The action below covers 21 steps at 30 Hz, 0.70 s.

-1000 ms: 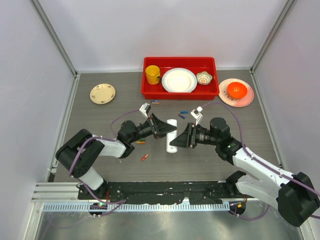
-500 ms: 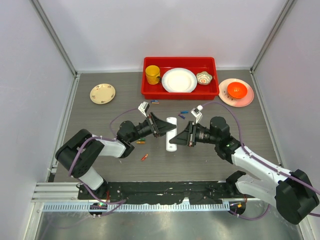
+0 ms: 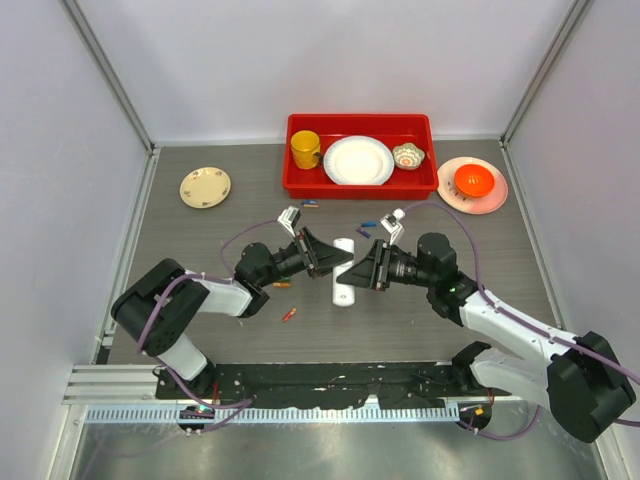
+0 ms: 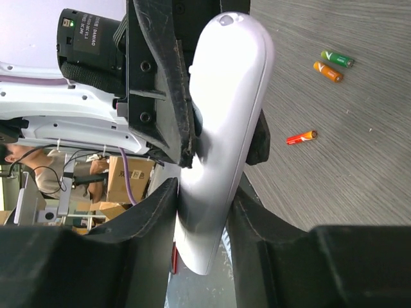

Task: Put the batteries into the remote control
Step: Turn over the remote control at the center of the board.

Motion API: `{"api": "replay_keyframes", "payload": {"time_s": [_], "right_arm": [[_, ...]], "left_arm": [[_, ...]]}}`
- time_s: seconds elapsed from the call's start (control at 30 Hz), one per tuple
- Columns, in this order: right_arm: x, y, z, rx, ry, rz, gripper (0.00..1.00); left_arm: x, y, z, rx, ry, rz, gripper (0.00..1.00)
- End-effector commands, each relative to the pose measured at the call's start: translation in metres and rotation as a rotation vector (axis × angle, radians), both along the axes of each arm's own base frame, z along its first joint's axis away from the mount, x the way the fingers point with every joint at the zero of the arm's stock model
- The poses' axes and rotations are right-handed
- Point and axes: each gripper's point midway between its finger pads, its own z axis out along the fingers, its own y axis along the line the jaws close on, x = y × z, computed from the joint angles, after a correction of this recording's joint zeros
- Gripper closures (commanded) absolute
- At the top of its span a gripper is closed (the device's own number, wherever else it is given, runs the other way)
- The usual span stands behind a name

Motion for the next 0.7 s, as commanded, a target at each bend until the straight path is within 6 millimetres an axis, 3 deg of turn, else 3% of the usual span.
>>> {"api": "replay_keyframes", "payload": {"time_s": [0.0, 0.1, 0.13, 0.2, 0.23, 0.27, 0.3, 0.33, 0.37, 0.4, 0.43, 0.53, 0.57, 0.6, 0.63, 0.67], "right_arm": [[0.003, 0.006, 0.016, 0.035, -0.057, 0.019, 0.64], [-0.001, 0.009, 0.013, 0.031, -0.045, 0.045, 0.87], [-0.002, 0.009, 0.012, 0.03, -0.041, 0.048, 0.99], [-0.004, 0.009, 0.014, 0.037, -0.046, 0.06, 0.99], [-0.004, 0.009, 0.018, 0.039, -0.059, 0.062, 0.99], [-0.004, 0.008, 0.023, 0.038, -0.081, 0.058, 0.99], [-0.005, 0.005, 0.016, -0.004, -0.051, 0.053, 0.99], [-0.002, 0.005, 0.025, -0.017, -0.109, 0.053, 0.99], [-0.002, 0.004, 0.029, -0.026, -0.122, 0.056, 0.99], [-0.005, 0.001, 0.028, -0.051, -0.116, 0.055, 0.99], [0.0, 0.001, 0.038, -0.065, -0.161, 0.043, 0.99], [0.003, -0.006, 0.04, -0.139, -0.159, 0.019, 0.99], [0.015, -0.01, 0.039, -0.187, -0.191, -0.037, 0.99], [0.015, -0.022, 0.021, -0.296, -0.127, -0.073, 0.99], [0.033, -0.031, 0.027, -0.377, -0.147, -0.147, 0.99], [0.064, -0.061, 0.014, -0.559, -0.179, -0.332, 0.99]], "left_arm": [[-0.014, 0.012, 0.06, -0.182, -0.196, 0.004, 1.0], [-0.013, 0.013, 0.06, -0.183, -0.196, 0.01, 1.0], [-0.012, 0.013, 0.06, -0.183, -0.195, 0.016, 1.0], [-0.011, 0.013, 0.059, -0.18, -0.195, 0.02, 0.93], [-0.01, 0.013, 0.06, -0.179, -0.207, 0.026, 0.79], [-0.009, 0.013, 0.059, -0.176, -0.212, 0.033, 0.72], [-0.007, 0.014, 0.06, -0.176, -0.215, 0.04, 0.66], [-0.005, 0.016, 0.056, -0.167, -0.216, 0.053, 0.54], [0.0, 0.019, 0.057, -0.167, -0.219, 0.082, 0.21], [0.003, 0.02, 0.053, -0.161, -0.213, 0.099, 0.07], [0.008, 0.022, 0.052, -0.158, -0.21, 0.117, 0.0], [0.025, 0.029, 0.048, -0.153, -0.2, 0.187, 0.0], [0.029, 0.032, 0.048, -0.154, -0.195, 0.204, 0.0], [0.036, 0.039, 0.045, -0.153, -0.173, 0.255, 0.0], [0.042, 0.051, 0.047, -0.162, -0.17, 0.307, 0.0], [0.047, 0.06, 0.045, -0.159, -0.162, 0.36, 0.0]]}}
